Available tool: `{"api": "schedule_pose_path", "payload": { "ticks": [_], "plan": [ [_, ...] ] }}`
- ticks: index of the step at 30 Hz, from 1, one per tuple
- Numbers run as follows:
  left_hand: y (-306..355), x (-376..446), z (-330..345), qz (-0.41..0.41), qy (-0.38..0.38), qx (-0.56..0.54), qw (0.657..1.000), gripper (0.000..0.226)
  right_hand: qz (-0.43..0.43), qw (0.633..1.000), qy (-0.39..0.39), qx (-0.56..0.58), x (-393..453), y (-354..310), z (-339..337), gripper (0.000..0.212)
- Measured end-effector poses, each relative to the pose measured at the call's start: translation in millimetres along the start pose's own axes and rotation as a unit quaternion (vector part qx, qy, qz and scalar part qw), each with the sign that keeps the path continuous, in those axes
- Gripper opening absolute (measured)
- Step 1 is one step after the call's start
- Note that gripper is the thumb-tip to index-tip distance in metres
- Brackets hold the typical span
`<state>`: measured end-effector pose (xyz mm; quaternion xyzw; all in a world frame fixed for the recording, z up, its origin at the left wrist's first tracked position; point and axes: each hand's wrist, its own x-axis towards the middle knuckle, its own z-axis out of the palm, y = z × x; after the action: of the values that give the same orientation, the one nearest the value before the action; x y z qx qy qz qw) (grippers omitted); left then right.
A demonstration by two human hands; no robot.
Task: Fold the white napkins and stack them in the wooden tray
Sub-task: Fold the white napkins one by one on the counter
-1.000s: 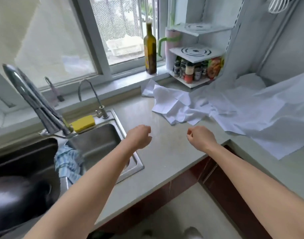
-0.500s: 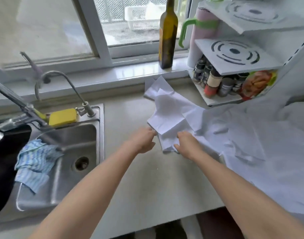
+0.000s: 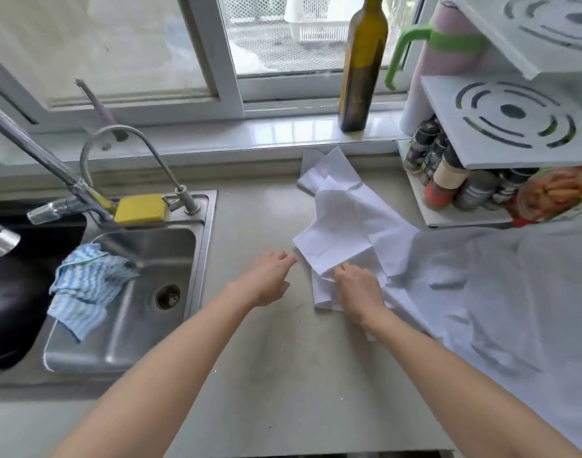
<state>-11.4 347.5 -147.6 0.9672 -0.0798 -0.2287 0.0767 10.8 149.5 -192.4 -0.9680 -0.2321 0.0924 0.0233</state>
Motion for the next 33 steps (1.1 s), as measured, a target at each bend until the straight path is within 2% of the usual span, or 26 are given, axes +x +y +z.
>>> {"api": "schedule_pose_path", "payload": {
  "ticks": [2, 4, 8, 10, 14, 16, 18, 20, 22, 24, 25, 27, 29, 30, 31, 33],
  "plan": [
    [0, 0, -3, 0.021, 0.025, 0.013, 0.999, 0.069, -0.011, 0.998, 0.027, 0.047, -4, 3, -18, 0.028],
    [3, -1, -8, 0.038, 0.066, 0.009, 0.997, 0.077, -0.004, 0.991, 0.065, 0.114, -9, 4, -45, 0.013],
    [8, -15, -24, 0.09, 0.179, -0.048, 0.978, 0.083, -0.001, 0.957, 0.151, 0.247, -30, -4, -102, 0.014],
    [11, -27, -36, 0.114, 0.23, -0.104, 0.961, 0.074, -0.02, 0.938, 0.187, 0.292, -44, -16, -127, 0.017],
    [13, -55, -67, 0.164, 0.35, -0.178, 0.905, 0.028, -0.019, 0.931, 0.217, 0.292, -66, -39, -161, 0.015],
    [11, -70, -81, 0.189, 0.37, -0.203, 0.887, 0.031, 0.005, 0.932, 0.227, 0.282, -74, -43, -172, 0.017],
    [9, -85, -93, 0.222, 0.34, -0.211, 0.889, 0.032, 0.022, 0.933, 0.226, 0.279, -86, -44, -182, 0.017],
    [8, -96, -102, 0.254, 0.267, -0.206, 0.906, 0.022, 0.016, 0.939, 0.198, 0.281, -98, -45, -192, 0.01],
    [7, -108, -111, 0.292, 0.177, -0.209, 0.917, 0.021, 0.01, 0.951, 0.143, 0.275, -110, -47, -199, 0.014],
    [3, -119, -116, 0.317, 0.096, -0.247, 0.911, 0.022, 0.015, 0.956, 0.07, 0.283, -119, -48, -202, 0.015],
    [1, -124, -117, 0.315, 0.063, -0.276, 0.906, 0.021, 0.02, 0.96, 0.034, 0.276, -121, -46, -201, 0.015],
    [-5, -131, -116, 0.277, 0.038, -0.335, 0.9, 0.04, 0.038, 0.969, -0.021, 0.243, -121, -39, -197, 0.025],
    [-11, -130, -109, 0.22, 0.068, -0.341, 0.911, 0.047, 0.059, 0.974, -0.064, 0.21, -117, -35, -191, 0.03],
    [-14, -127, -104, 0.185, 0.089, -0.28, 0.938, 0.048, 0.063, 0.974, -0.089, 0.201, -114, -34, -187, 0.029],
    [-15, -125, -100, 0.147, 0.113, -0.17, 0.968, 0.048, 0.064, 0.972, -0.117, 0.192, -111, -36, -182, 0.026],
    [-12, -118, -95, 0.093, 0.137, 0.017, 0.986, 0.038, 0.065, 0.976, -0.139, 0.152, -101, -39, -170, 0.014]
  ]
}}
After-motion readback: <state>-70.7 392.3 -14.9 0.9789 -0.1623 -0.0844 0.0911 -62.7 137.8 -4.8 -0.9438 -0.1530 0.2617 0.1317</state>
